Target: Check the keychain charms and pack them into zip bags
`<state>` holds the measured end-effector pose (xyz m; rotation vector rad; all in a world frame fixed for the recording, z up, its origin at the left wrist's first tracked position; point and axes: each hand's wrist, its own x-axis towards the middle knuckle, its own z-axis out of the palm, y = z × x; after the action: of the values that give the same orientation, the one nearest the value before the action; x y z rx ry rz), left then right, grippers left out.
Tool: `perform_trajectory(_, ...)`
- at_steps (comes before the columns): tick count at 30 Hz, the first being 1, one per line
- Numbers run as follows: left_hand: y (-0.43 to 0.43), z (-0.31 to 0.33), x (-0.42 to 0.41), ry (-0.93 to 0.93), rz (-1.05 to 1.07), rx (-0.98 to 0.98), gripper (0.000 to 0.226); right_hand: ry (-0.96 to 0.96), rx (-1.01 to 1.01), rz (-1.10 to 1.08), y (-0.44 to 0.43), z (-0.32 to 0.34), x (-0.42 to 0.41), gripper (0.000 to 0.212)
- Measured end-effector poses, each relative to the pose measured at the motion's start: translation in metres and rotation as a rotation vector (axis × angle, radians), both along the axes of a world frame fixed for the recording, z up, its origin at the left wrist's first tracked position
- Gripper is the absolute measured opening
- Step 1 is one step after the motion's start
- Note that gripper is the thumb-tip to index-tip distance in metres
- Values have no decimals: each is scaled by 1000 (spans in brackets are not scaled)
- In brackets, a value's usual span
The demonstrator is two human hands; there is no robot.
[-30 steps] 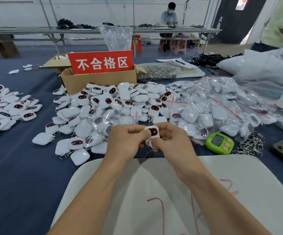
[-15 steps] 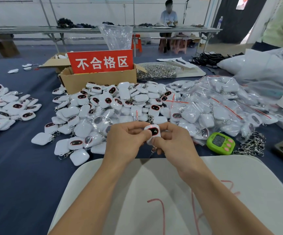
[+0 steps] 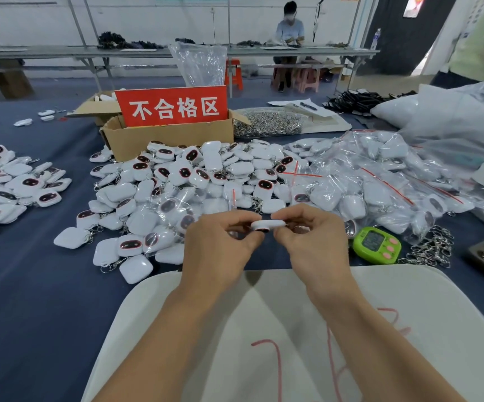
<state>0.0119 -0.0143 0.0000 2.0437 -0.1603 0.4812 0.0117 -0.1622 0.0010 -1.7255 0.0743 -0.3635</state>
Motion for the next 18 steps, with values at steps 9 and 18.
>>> perform_trajectory(9, 6, 5, 8, 282, -25, -479, 24, -77, -167, 219, 9, 3, -6, 63)
perform_trajectory(18, 10, 6, 12, 317, -137, -613, 12, -21, -221, 189, 8, 5, -7, 27)
